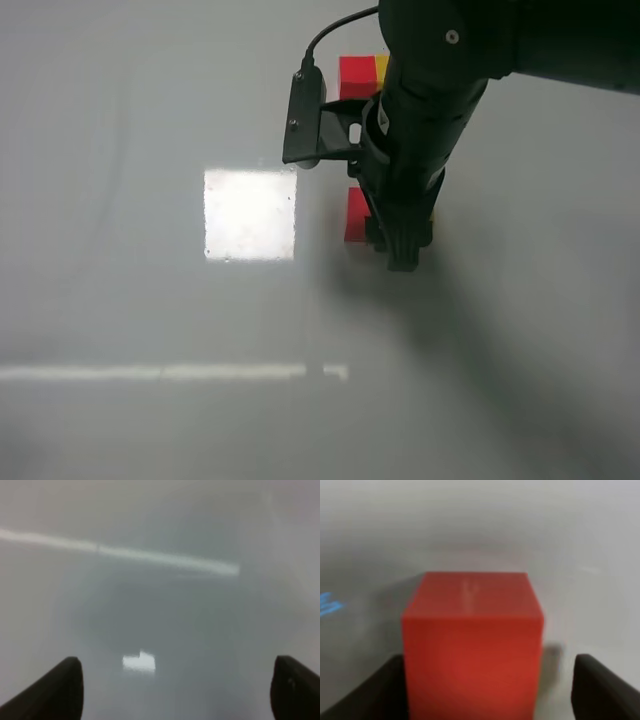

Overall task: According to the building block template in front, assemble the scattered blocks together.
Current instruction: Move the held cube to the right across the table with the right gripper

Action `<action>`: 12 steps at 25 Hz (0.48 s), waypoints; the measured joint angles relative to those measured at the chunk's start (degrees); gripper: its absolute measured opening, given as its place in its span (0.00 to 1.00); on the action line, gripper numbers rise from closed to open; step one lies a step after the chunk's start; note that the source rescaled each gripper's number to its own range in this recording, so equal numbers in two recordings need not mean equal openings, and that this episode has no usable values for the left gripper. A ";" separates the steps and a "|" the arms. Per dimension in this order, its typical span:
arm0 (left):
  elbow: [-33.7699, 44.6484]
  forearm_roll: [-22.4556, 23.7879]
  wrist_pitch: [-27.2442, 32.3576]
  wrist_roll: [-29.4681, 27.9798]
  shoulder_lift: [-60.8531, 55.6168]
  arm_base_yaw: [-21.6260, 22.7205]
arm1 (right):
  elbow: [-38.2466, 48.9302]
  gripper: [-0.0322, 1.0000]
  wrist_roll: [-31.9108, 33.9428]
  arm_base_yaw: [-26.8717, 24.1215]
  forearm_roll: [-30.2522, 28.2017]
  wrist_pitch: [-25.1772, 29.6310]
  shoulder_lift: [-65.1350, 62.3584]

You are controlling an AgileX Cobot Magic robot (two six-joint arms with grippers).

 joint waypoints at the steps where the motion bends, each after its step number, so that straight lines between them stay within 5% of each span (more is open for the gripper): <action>1: 0.00 0.00 0.00 0.00 0.00 0.00 | 0.00 0.52 -0.13 0.00 -0.15 -0.43 -0.30; 12: 0.00 0.00 0.00 0.00 0.00 0.00 | 0.00 0.52 -1.34 0.00 -2.69 -0.77 -0.63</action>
